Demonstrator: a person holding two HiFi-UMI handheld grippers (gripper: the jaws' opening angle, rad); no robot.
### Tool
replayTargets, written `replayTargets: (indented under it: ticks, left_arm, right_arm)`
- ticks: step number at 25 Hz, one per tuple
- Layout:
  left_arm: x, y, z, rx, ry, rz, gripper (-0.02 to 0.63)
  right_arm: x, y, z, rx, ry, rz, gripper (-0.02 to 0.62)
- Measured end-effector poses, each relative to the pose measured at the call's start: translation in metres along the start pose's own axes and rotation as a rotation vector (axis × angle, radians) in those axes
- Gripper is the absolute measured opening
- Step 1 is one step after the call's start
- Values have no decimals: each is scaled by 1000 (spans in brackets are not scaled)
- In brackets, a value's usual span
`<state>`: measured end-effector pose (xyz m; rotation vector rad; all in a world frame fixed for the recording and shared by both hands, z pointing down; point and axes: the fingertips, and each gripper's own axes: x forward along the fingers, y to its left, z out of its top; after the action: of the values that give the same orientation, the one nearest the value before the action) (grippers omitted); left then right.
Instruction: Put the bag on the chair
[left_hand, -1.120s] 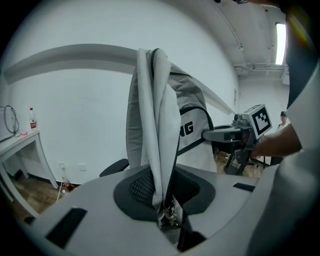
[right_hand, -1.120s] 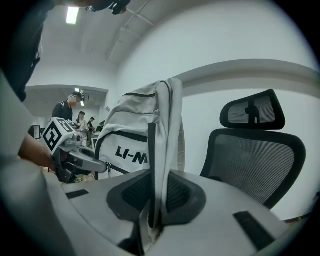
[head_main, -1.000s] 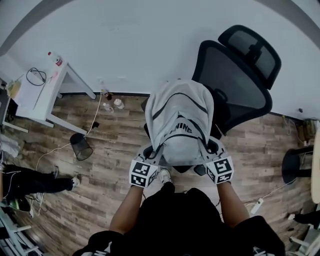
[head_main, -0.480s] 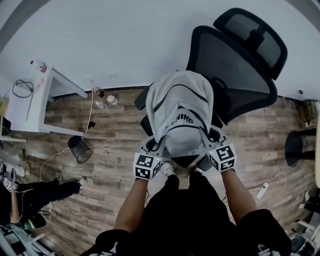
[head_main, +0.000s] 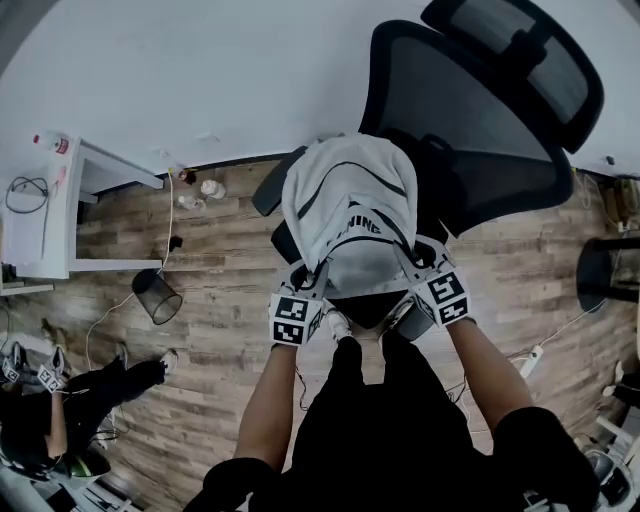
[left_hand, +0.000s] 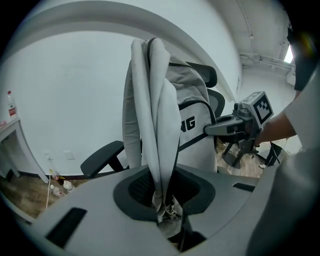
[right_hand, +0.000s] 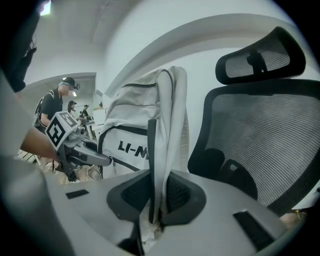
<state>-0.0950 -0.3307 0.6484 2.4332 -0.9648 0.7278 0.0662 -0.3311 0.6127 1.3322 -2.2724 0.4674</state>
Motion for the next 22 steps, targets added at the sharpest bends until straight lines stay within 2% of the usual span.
replayTargets:
  ticks: [4,12,15,22]
  left_arm:
    - [29,9,-9,-6,28,6,83]
    - [68,25,-32,-78,72,-7,83]
    - [87,27,-31,-69,83,-23,83]
    - [113,41,-44,-58,116,-26,84]
  right_arm:
    - [21,-17,-19,-6,30,15,66]
    - [57,-35,-47,20,73,25,66]
    - [66,-50,-51,14,85,16,66]
    - [94,-61,-73,84,123,-6,67]
